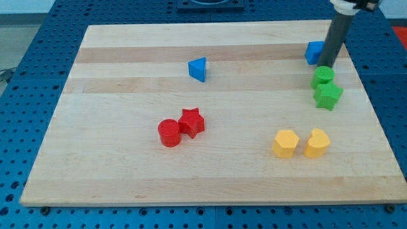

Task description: Move the green circle diagonal to the bottom left of the blue cube

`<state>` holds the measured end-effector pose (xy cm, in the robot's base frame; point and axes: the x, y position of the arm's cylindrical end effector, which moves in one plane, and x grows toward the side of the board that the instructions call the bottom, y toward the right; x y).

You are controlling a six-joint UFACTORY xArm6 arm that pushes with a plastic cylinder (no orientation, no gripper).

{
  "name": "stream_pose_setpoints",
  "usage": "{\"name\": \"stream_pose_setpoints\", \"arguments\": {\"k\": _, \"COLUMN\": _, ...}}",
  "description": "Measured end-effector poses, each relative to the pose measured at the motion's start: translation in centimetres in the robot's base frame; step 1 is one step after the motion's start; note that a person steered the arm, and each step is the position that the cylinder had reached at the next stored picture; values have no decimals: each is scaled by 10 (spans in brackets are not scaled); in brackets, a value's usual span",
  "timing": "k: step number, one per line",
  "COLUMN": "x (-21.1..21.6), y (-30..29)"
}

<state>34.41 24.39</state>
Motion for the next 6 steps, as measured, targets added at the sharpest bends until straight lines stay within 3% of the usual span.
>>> {"name": "stream_pose_setpoints", "arguments": {"k": 3, "x": 24, "y": 23}}
{"name": "stream_pose_setpoints", "arguments": {"k": 4, "x": 24, "y": 5}}
{"name": "stream_pose_setpoints", "arguments": {"k": 6, "x": 36, "y": -88}}
